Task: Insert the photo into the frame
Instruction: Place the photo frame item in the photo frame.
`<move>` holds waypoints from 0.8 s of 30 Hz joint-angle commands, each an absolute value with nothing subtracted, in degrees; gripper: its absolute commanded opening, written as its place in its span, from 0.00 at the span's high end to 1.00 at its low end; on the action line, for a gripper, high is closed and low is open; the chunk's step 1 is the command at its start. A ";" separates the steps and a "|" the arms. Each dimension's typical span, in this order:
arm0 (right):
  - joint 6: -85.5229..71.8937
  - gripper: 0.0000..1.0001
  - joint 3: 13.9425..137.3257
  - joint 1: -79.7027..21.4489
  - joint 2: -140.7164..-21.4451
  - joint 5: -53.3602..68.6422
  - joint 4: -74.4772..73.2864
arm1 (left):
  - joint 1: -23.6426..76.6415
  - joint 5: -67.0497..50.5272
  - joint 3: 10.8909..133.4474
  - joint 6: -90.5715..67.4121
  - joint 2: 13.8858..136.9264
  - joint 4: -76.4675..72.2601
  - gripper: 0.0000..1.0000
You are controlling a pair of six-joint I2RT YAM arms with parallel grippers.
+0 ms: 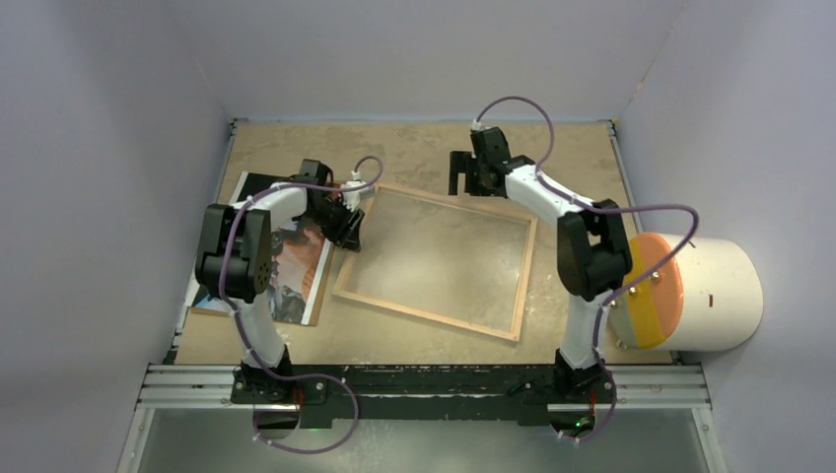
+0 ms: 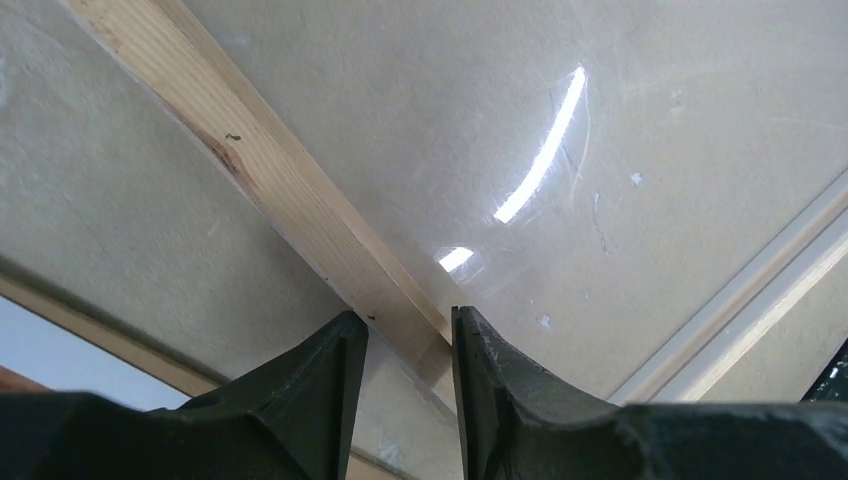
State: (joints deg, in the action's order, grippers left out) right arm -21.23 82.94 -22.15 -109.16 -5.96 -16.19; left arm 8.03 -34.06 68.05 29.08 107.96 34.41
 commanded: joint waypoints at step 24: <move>-38.40 0.14 39.92 -9.93 -86.79 7.65 -4.05 | 15.40 -19.68 122.56 31.72 135.73 47.54 0.39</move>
State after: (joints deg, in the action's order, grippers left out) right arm -31.88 47.99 -9.50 -91.98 7.53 -2.26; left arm 16.25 -21.43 119.57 31.14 138.32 44.21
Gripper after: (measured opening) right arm 0.871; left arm 0.550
